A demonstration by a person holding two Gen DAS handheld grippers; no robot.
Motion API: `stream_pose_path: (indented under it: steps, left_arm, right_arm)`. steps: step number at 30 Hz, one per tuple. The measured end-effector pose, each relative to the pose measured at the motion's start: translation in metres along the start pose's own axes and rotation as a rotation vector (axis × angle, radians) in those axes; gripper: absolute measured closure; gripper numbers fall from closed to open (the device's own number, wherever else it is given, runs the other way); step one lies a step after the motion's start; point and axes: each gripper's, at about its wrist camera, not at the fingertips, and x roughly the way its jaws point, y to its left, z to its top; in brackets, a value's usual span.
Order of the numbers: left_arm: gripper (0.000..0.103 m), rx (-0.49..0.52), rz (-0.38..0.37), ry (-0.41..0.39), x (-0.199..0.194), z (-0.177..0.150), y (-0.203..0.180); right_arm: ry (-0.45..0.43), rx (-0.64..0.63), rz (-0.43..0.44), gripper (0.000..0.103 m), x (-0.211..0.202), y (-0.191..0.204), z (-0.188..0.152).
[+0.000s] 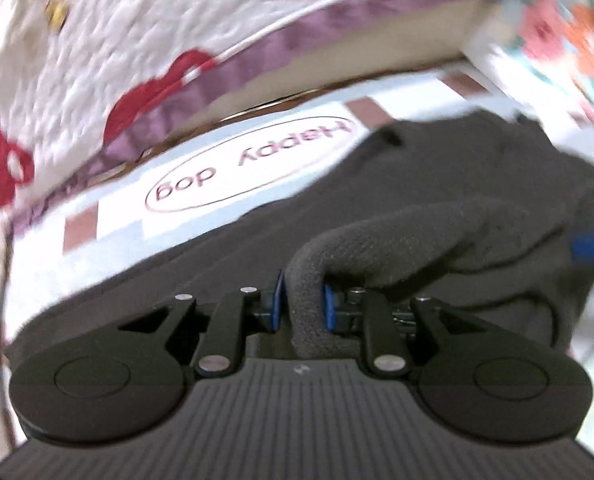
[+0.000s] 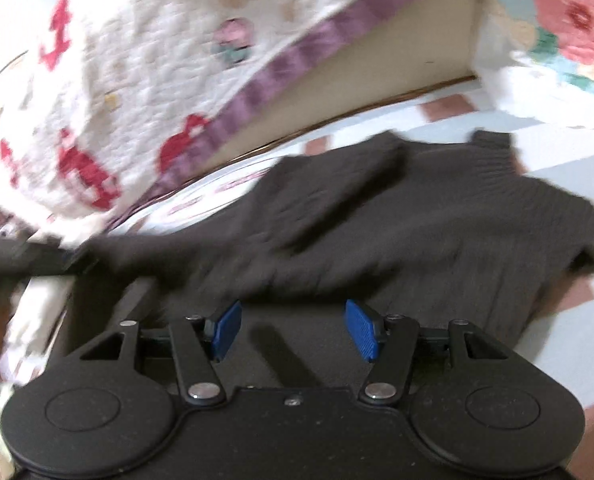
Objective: Fold clothes
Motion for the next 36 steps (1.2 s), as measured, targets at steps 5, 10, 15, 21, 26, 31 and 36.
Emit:
stream_pose_path:
  steps: [5, 10, 15, 21, 26, 31, 36]
  left_arm:
    - [0.081, -0.118, 0.012, -0.009, 0.014, 0.013, 0.040]
    - [0.054, -0.216, 0.016, -0.050, 0.002, -0.003, 0.061]
    - [0.049, -0.323, 0.088, -0.136, -0.017, -0.013, 0.082]
    - [0.044, -0.338, 0.088, -0.220, -0.041, -0.031, 0.087]
    - [0.039, -0.356, 0.008, -0.252, -0.059, -0.047, 0.094]
    - [0.023, -0.260, -0.015, -0.196, -0.061, -0.061, 0.071]
    - [0.016, -0.147, 0.065, -0.144, -0.057, -0.060, 0.054]
  right_arm:
    - [0.027, -0.186, -0.103, 0.038, 0.002, 0.039, -0.026]
    - [-0.038, -0.108, -0.104, 0.038, -0.005, 0.044, -0.027]
    - [-0.038, -0.194, -0.150, 0.037, 0.011, 0.062, -0.014]
    - [-0.004, -0.256, -0.231, 0.036, 0.035, 0.069, -0.012]
    - [0.009, -0.323, -0.242, 0.046, 0.035, 0.070, -0.012]
    - [-0.005, -0.382, -0.253, 0.089, 0.029, 0.074, -0.013]
    - [-0.055, -0.407, -0.275, 0.089, 0.006, 0.082, -0.021]
